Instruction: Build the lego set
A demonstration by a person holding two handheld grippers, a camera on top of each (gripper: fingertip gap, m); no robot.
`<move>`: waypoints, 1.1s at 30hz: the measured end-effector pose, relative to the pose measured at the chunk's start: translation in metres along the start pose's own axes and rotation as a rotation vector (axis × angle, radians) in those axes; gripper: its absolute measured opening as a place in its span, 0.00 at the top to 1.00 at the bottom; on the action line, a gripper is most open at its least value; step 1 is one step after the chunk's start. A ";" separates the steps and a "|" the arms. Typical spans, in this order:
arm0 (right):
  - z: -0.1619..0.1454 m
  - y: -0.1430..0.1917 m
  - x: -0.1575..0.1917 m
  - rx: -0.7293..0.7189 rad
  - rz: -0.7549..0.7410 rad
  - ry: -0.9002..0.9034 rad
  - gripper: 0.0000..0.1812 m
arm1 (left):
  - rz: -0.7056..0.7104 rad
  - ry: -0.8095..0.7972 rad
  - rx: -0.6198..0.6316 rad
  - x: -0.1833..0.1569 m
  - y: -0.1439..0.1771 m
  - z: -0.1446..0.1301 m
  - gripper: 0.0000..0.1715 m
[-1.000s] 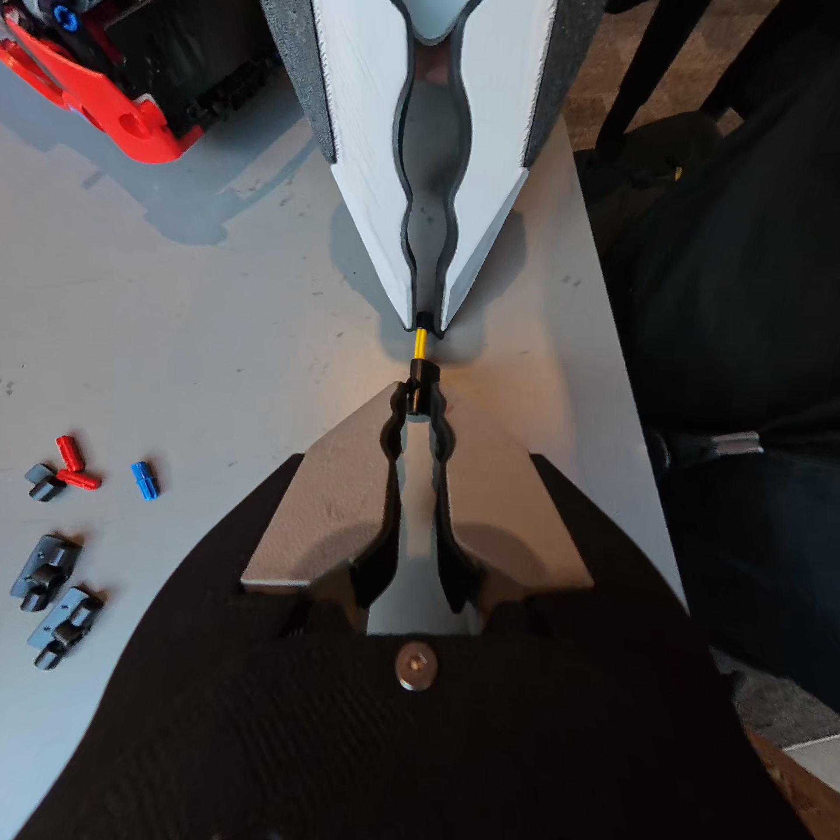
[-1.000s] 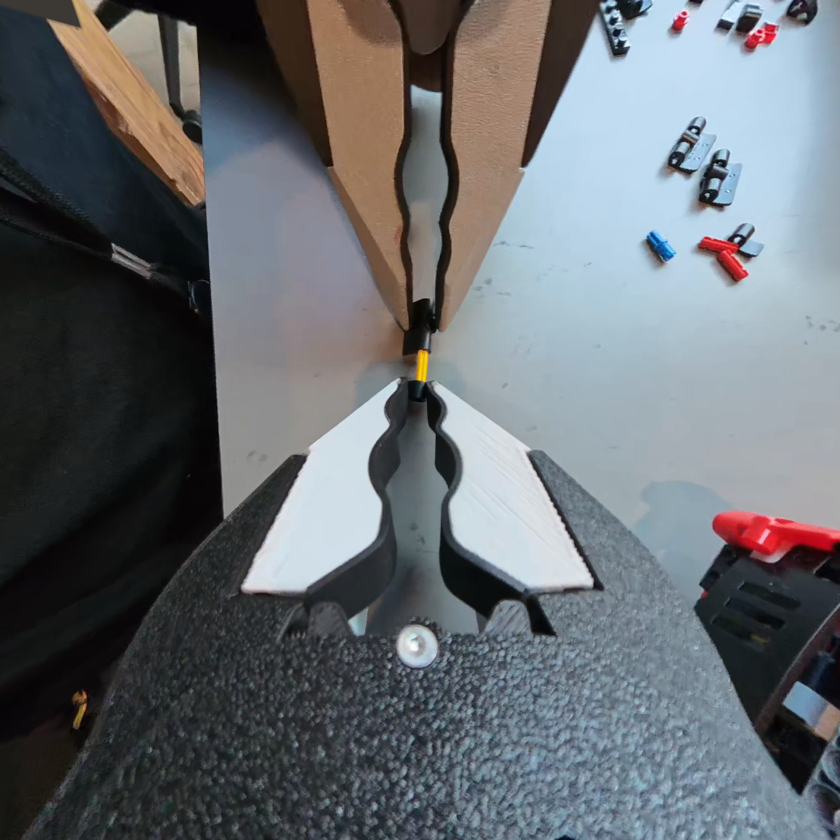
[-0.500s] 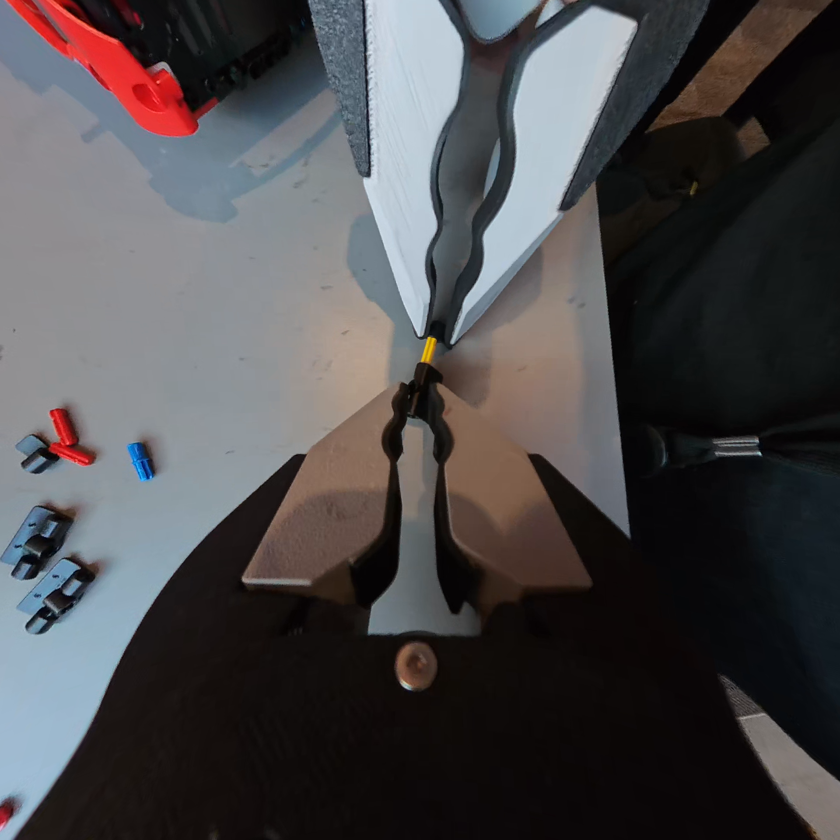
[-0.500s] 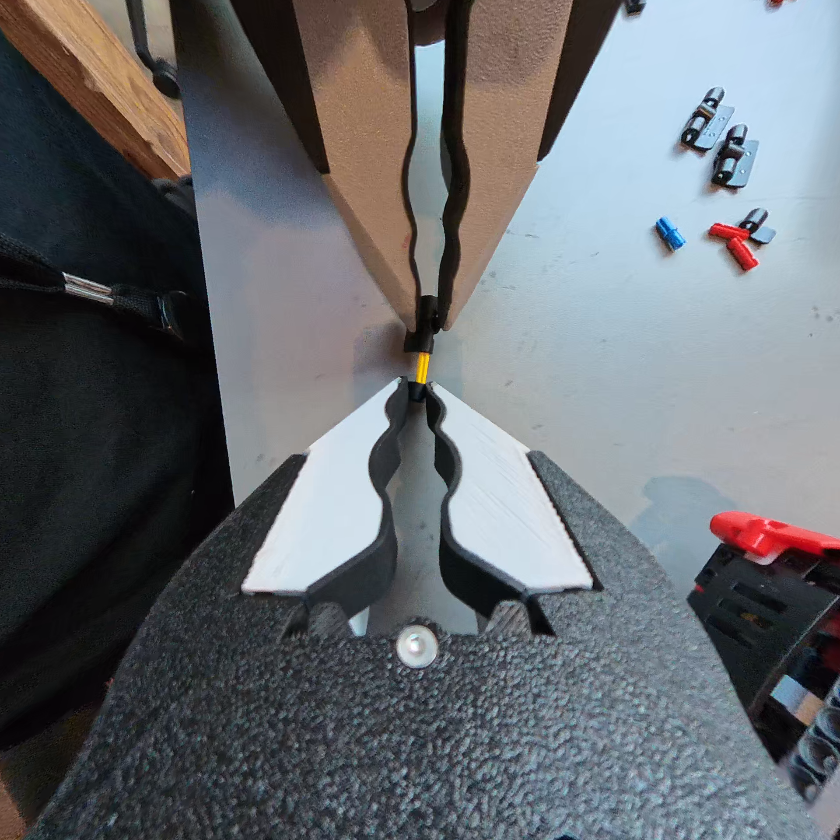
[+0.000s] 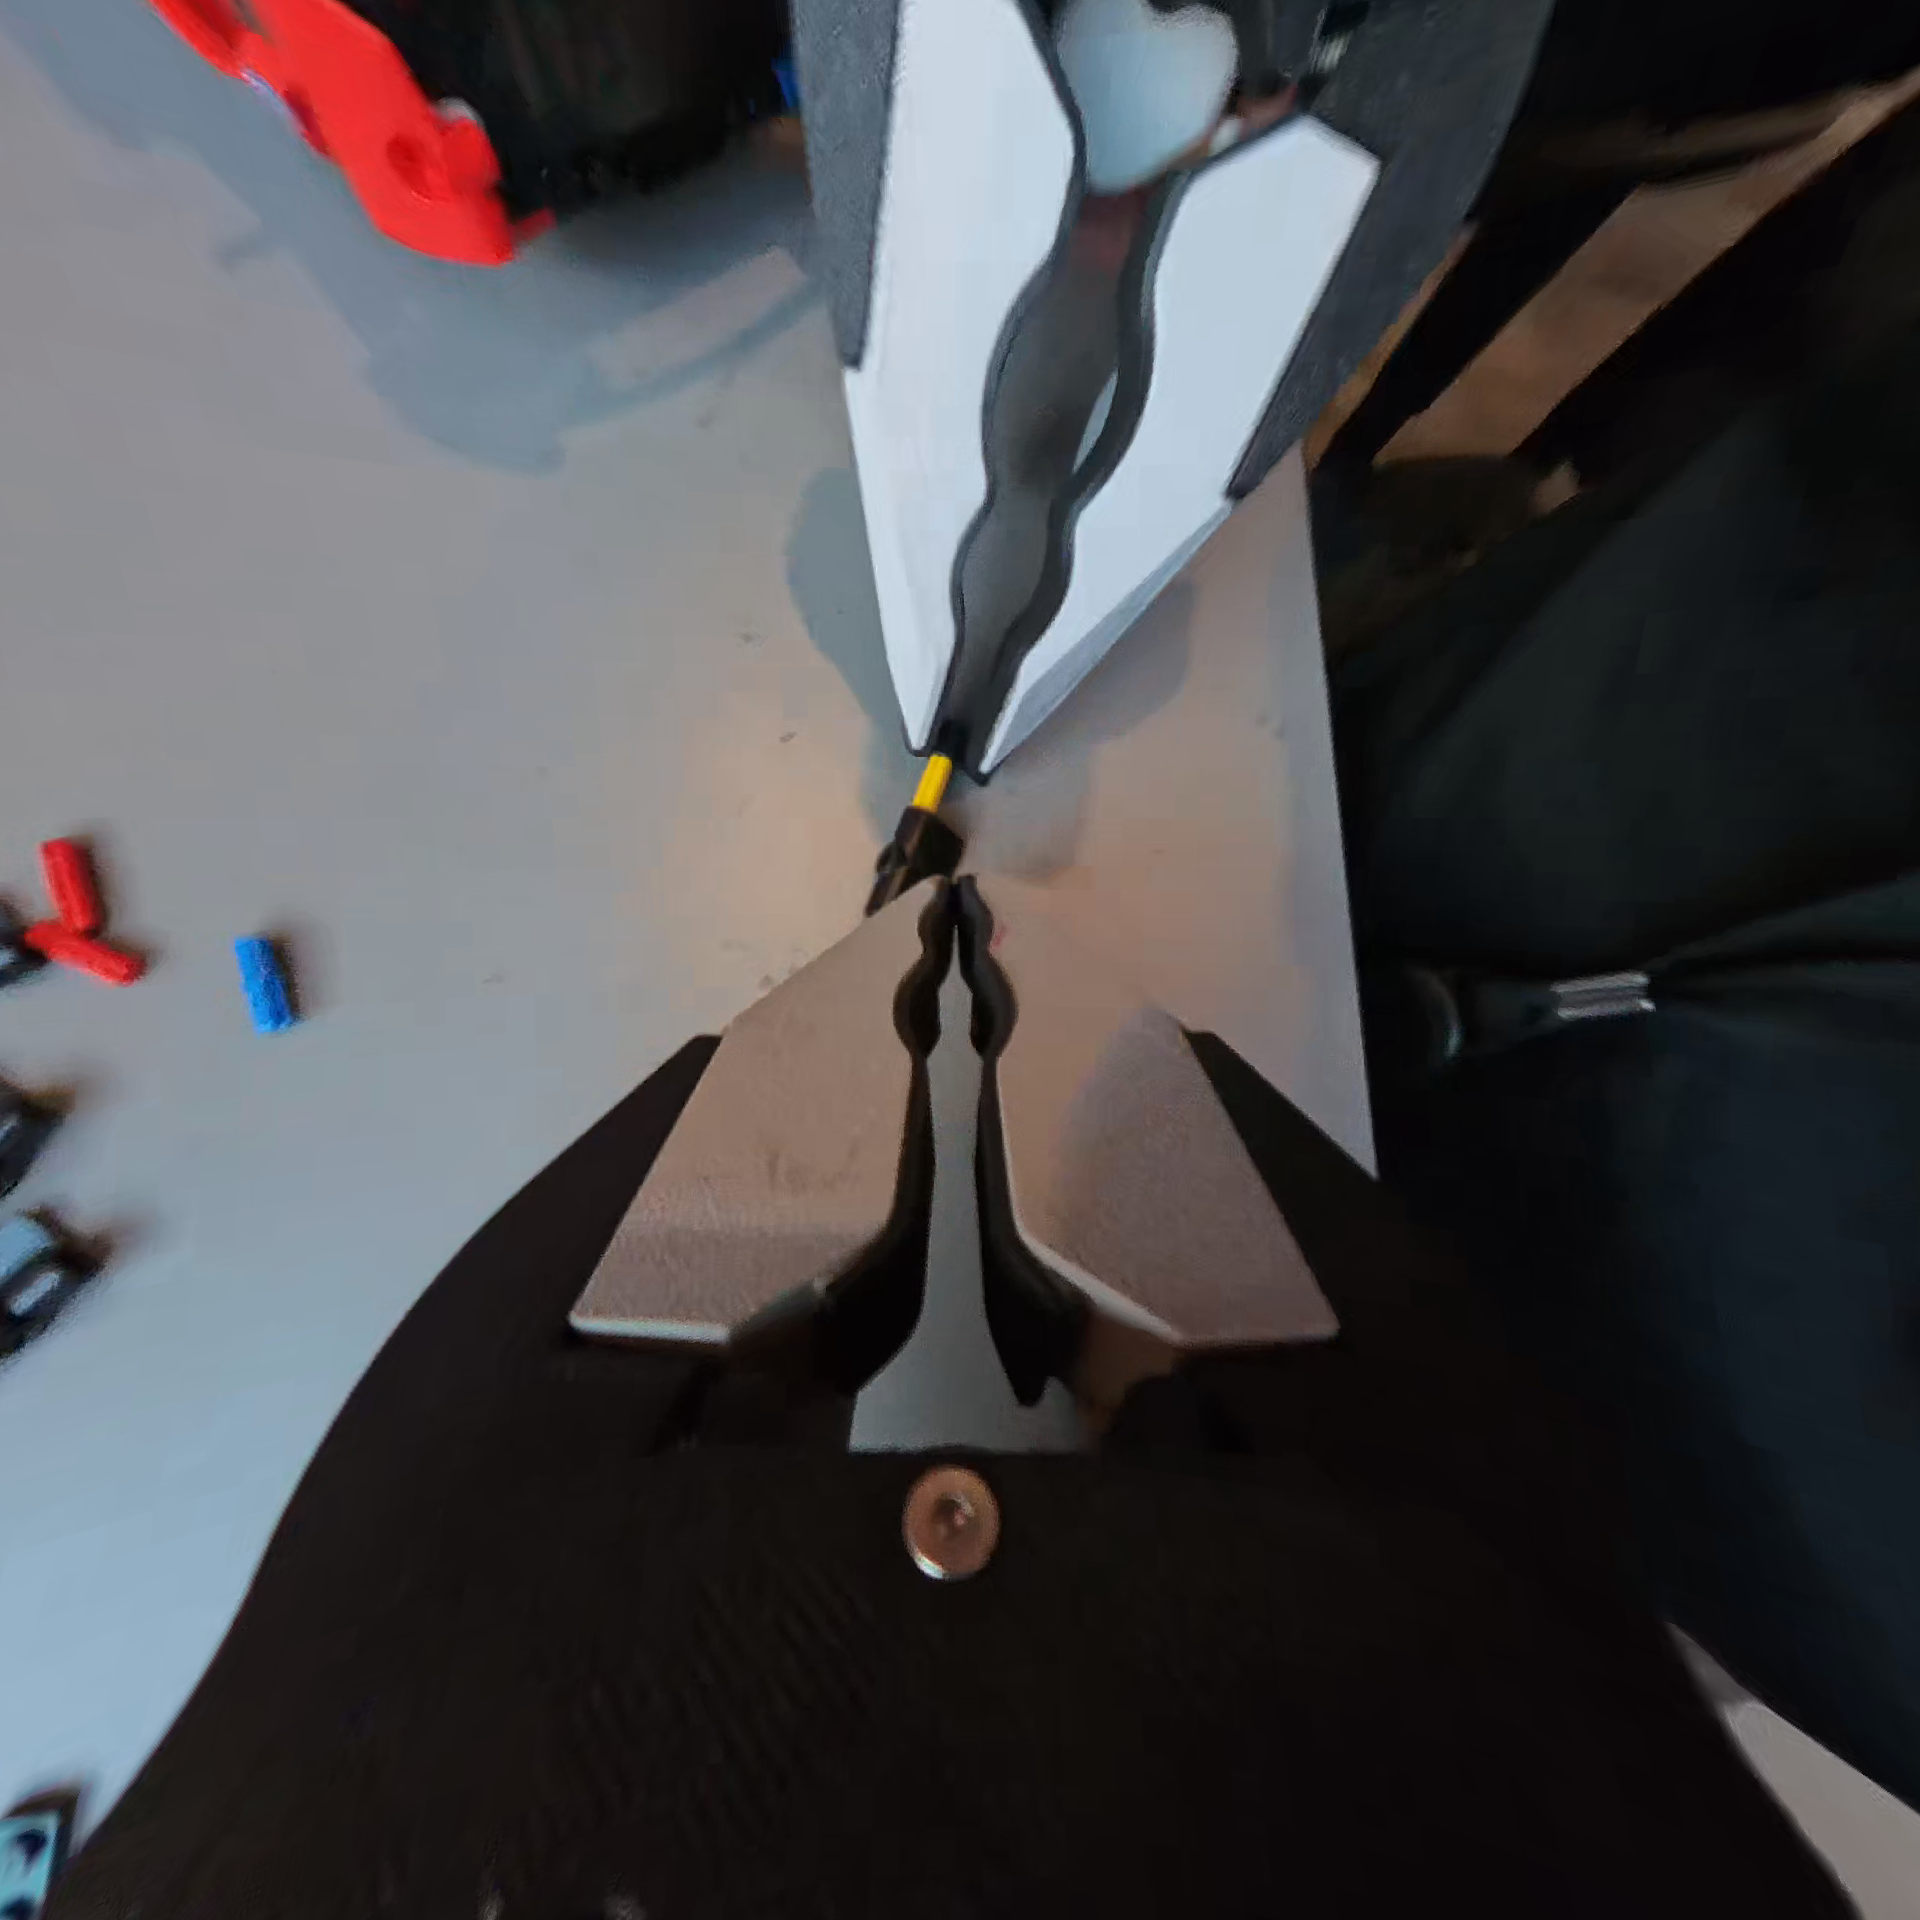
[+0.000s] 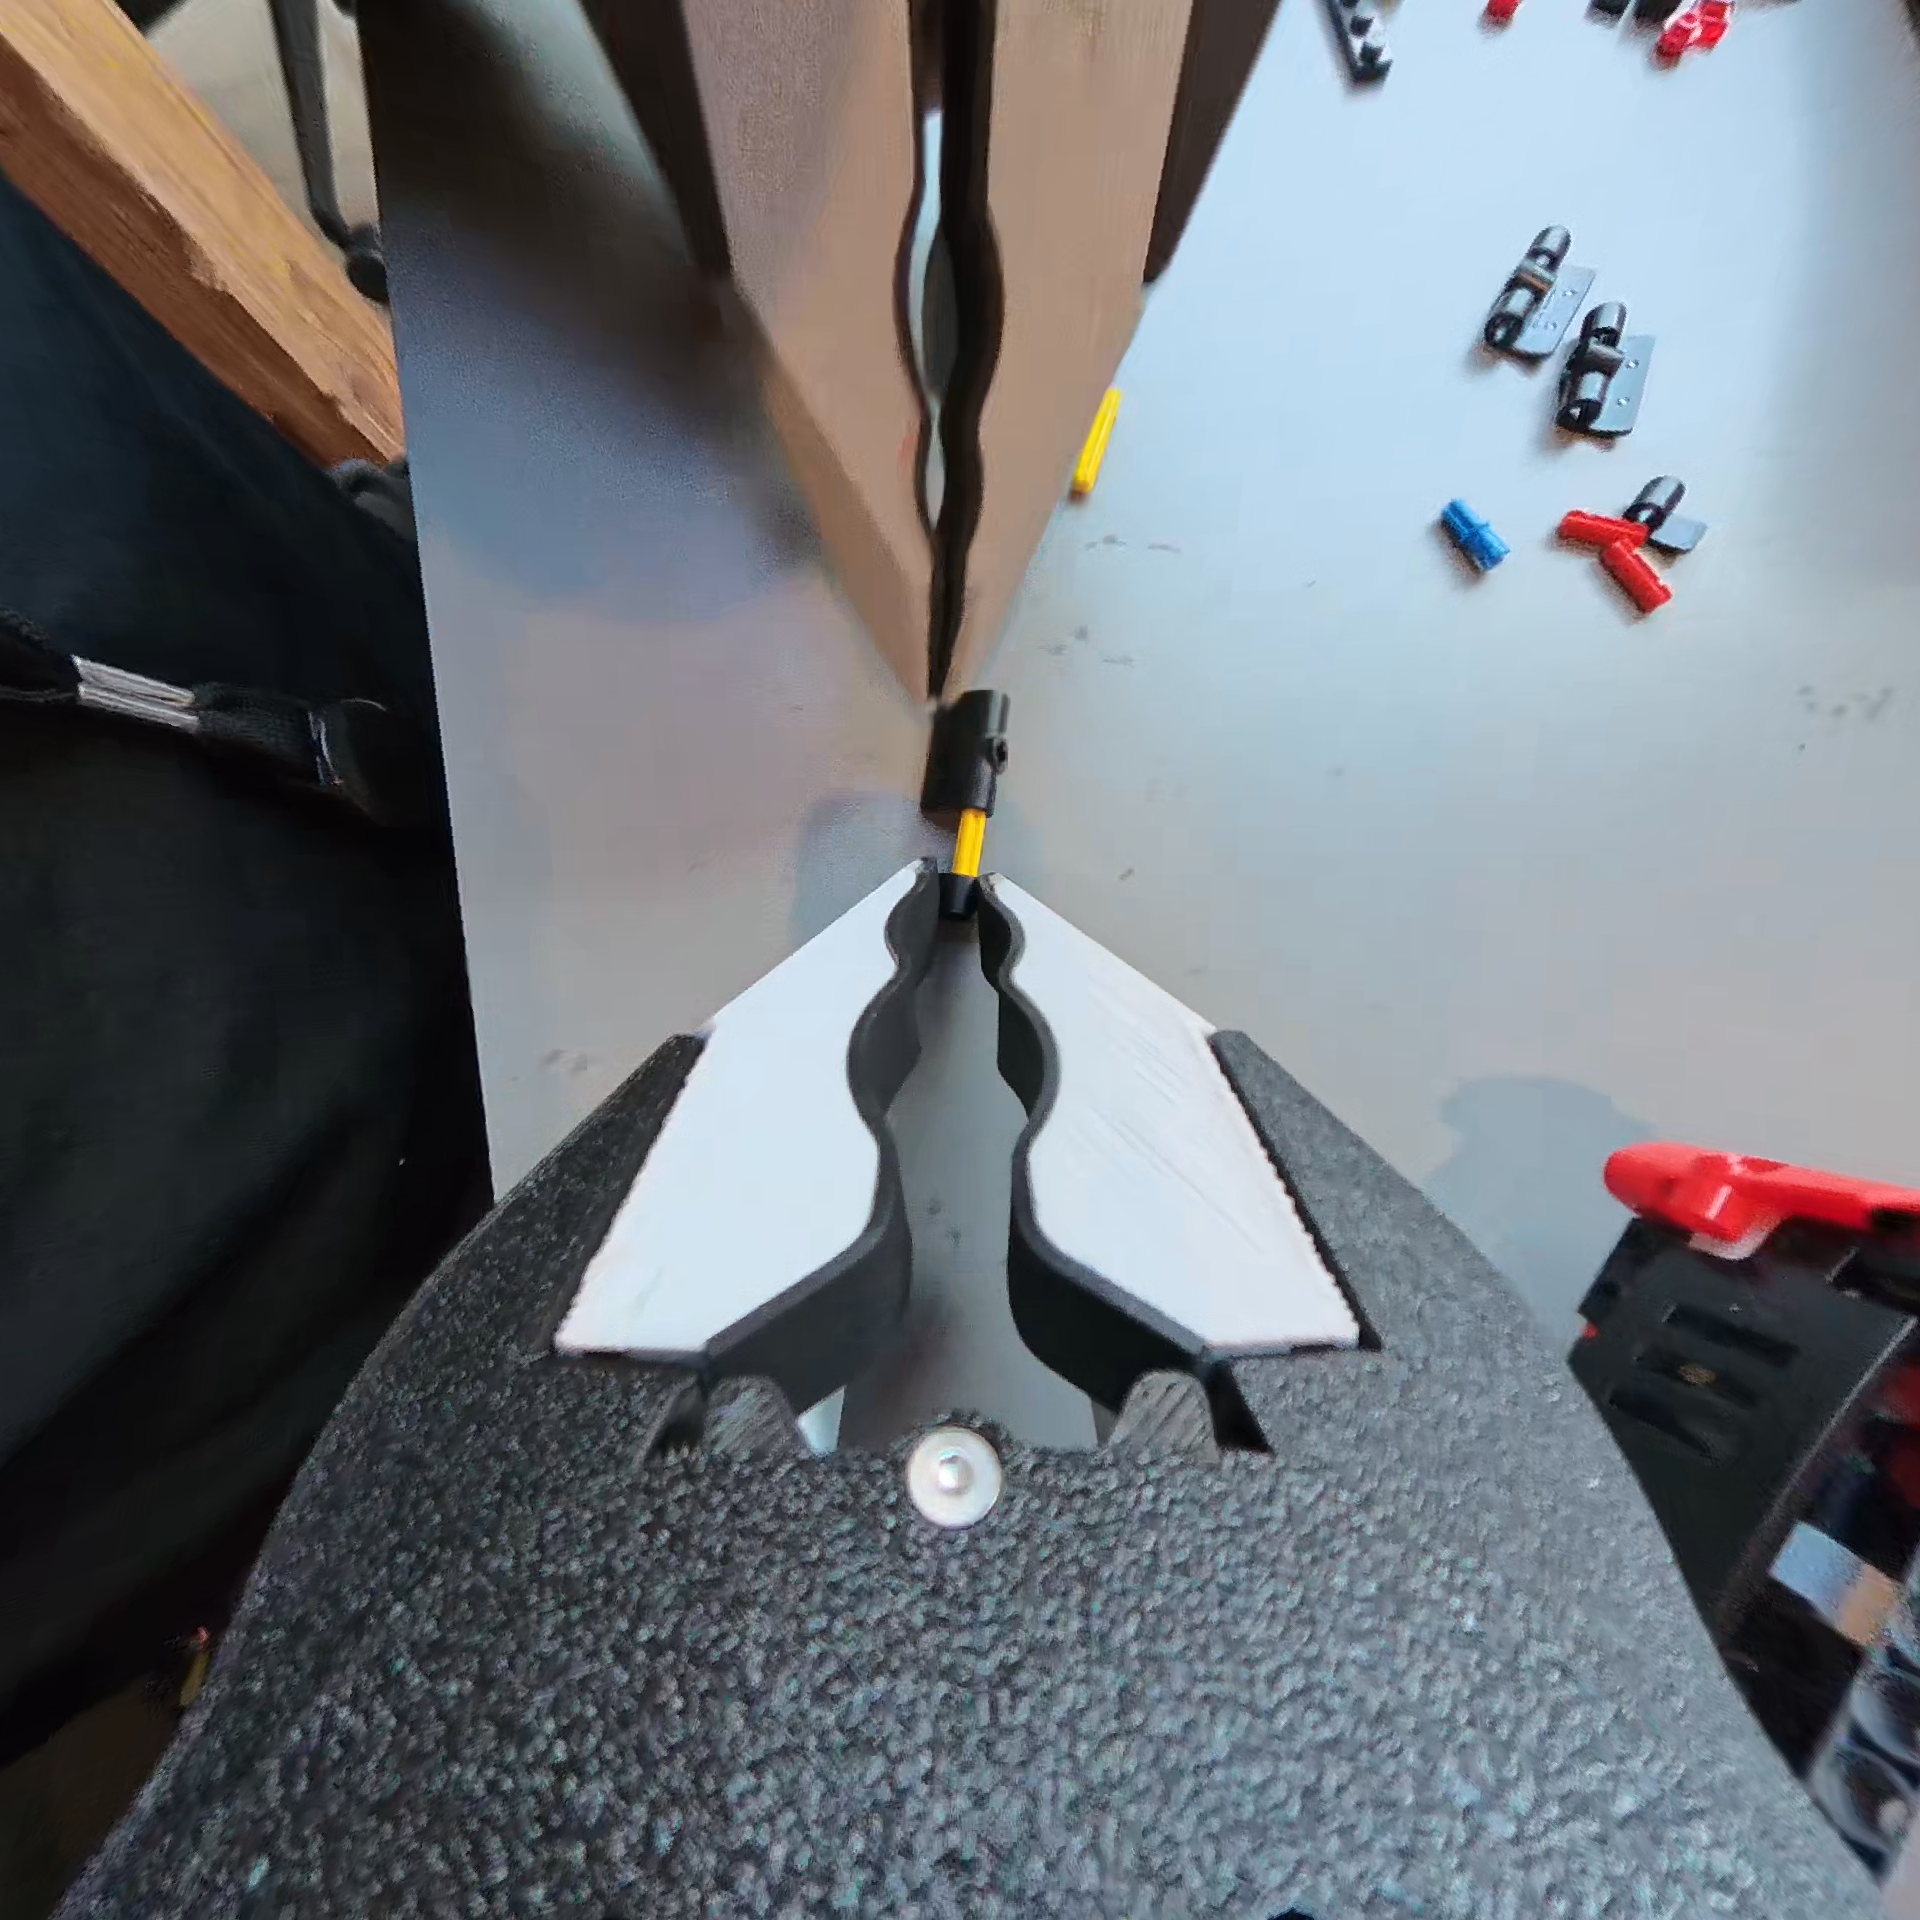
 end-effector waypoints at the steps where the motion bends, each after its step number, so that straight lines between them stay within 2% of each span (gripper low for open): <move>1: -0.001 0.000 0.000 -0.009 0.003 0.003 0.96 | 0.023 0.012 -0.036 0.002 0.008 0.000 1.00; 4: 0.001 -0.003 0.002 -0.021 0.007 0.006 0.96 | 0.078 0.015 -0.058 0.001 0.018 -0.001 1.00; 7: 0.005 -0.005 0.004 -0.031 -0.008 0.010 0.95 | 0.095 -0.006 -0.026 0.001 0.012 -0.003 1.00; 8: 0.005 -0.005 0.004 -0.036 -0.020 0.025 0.95 | 0.101 -0.013 -0.008 0.001 0.007 -0.002 0.93; 9: 0.004 -0.005 0.004 -0.038 -0.037 0.041 0.95 | 0.096 -0.025 0.013 0.000 0.004 -0.002 0.90; 18: 0.001 0.001 0.004 -0.053 -0.050 0.004 0.88 | 0.062 -0.042 0.060 -0.002 -0.008 -0.005 0.91; 22: -0.008 0.009 0.006 -0.051 -0.029 -0.054 0.94 | 0.063 -0.038 0.057 0.000 -0.007 -0.005 0.91; 26: -0.011 0.005 0.004 -0.039 -0.054 -0.052 1.00 | 0.002 -0.023 0.014 -0.003 -0.012 -0.004 0.94; 33: -0.014 0.005 0.006 -0.031 -0.053 -0.051 1.00 | 0.007 -0.030 -0.002 -0.003 -0.012 -0.004 0.95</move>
Point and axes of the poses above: each gripper's, where its closed fingertips meet, y back along the fingers, z out of its top, x = y × z across the jaws, the point moved 6 cm from there along y, back along the fingers, and after that the axes turned 14 degrees about -y, right-handed, at the moved point
